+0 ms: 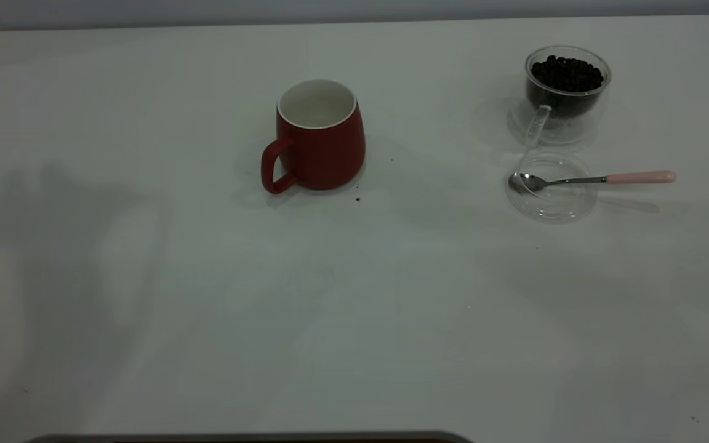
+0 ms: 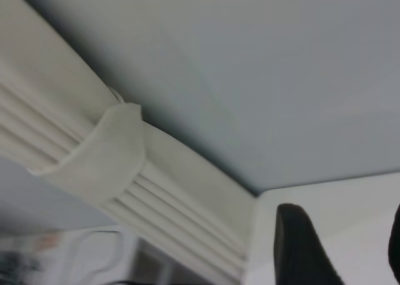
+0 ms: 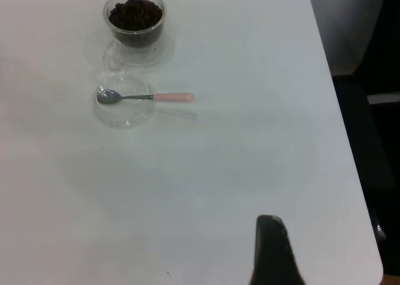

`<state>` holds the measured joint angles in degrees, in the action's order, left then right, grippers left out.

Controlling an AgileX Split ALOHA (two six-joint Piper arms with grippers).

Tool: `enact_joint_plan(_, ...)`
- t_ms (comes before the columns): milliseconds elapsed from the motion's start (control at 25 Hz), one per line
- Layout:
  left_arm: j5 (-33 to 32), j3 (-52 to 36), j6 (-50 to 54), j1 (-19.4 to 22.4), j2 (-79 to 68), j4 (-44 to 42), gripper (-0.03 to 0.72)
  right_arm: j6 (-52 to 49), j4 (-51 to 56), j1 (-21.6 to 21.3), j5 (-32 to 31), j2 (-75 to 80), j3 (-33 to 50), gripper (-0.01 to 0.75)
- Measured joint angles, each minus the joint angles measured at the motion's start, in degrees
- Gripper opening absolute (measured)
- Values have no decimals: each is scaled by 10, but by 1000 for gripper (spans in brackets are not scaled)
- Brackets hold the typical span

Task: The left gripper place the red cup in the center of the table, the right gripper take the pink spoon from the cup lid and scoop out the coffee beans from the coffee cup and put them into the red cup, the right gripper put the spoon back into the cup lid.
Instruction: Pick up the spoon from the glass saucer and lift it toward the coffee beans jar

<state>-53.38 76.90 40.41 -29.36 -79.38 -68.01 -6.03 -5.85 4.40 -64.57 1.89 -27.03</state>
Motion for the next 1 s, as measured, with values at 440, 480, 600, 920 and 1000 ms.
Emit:
enact_joint_plan(440,45,0,-187,0,168,305,407,0,0,0,0,0,0,519)
enact_joint_plan(480,39,0,-222,0,180,341,407,0,0,0,0,0,0,519)
enact_joint_plan(600,-7,-1,-328,0,210,432,407,0,0,0,0,0,0,519)
enact_joint_plan(920,-136,-109,-448,0,307,550,408,0,0,0,0,0,0,519)
enact_joint_plan(1000,-136,-151,-448,0,335,582,414,0,0,0,0,0,0,519)
